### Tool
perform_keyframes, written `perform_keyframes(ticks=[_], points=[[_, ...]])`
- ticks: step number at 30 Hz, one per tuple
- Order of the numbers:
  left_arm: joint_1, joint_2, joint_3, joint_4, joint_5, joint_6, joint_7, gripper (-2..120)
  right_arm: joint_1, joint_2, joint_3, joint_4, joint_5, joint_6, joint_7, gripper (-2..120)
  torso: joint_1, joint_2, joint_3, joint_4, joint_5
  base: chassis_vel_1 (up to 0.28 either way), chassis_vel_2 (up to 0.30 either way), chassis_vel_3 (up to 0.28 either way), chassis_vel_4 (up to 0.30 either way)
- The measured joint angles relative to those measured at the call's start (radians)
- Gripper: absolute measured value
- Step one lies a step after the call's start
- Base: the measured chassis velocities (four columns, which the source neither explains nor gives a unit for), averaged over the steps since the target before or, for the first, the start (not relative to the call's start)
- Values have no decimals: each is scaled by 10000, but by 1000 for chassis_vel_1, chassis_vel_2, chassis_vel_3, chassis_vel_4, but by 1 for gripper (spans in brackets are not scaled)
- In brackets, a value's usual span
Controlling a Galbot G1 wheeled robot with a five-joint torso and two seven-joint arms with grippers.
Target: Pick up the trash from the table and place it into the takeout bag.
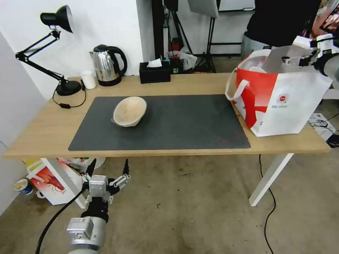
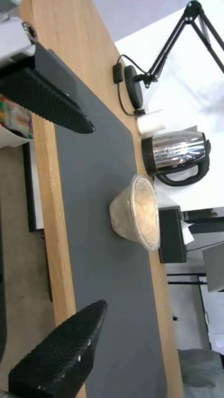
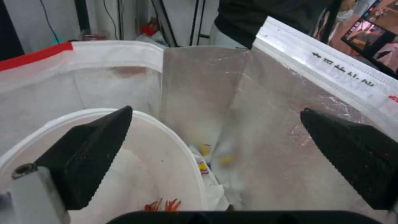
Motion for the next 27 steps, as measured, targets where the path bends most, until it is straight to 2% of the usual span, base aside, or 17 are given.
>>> perform_keyframes(ticks=[7,10,11,14,15,17,18,21,22,25,27], points=[[0,0,0,0,0,0,0,100,-196,33,451,250,365,412,139,100,0,0,0,-1,0,0,0,0,0],[0,0,0,0,0,0,0,100,-839,136,1245,966,906,1449,619,100,0,0,0,0,-1,0,0,0,0],[0,0,0,0,0,0,0,100,-839,136,1245,966,906,1449,619,100,0,0,0,0,-1,0,0,0,0],[0,0,0,0,0,1,-1,100,-1594,255,1980,2110,1149,2792,1256,100,0,0,1,0,1,0,0,0,0],[0,0,0,0,0,1,-1,100,-1594,255,1980,2110,1149,2792,1256,100,0,0,1,0,1,0,0,0,0],[-1,0,0,0,0,0,0,100,-2128,295,2424,3169,1166,3711,1789,100,0,0,0,3,-3,0,0,0,0],[-1,0,0,0,0,0,0,100,-2128,295,2424,3169,1166,3711,1789,100,0,0,0,3,-3,0,0,0,0],[0,-2,0,0,0,0,-1,100,-3035,336,3182,4680,908,4622,2653,100,0,1,0,0,-6,0,0,0,0],[0,-2,0,0,0,0,-1,100,-3035,336,3182,4680,908,4622,2653,100,0,1,0,0,-6,0,0,0,0],[0,0,0,0,0,0,0,100,-5016,491,4497,6757,-1,5050,3718,100,-1,1,-1,0,-5,0,0,0,0],[0,0,0,0,0,0,-1,100,-5390,551,4688,7040,-222,5137,3826,100,-1,1,-1,-1,-4,0,0,0,0]])
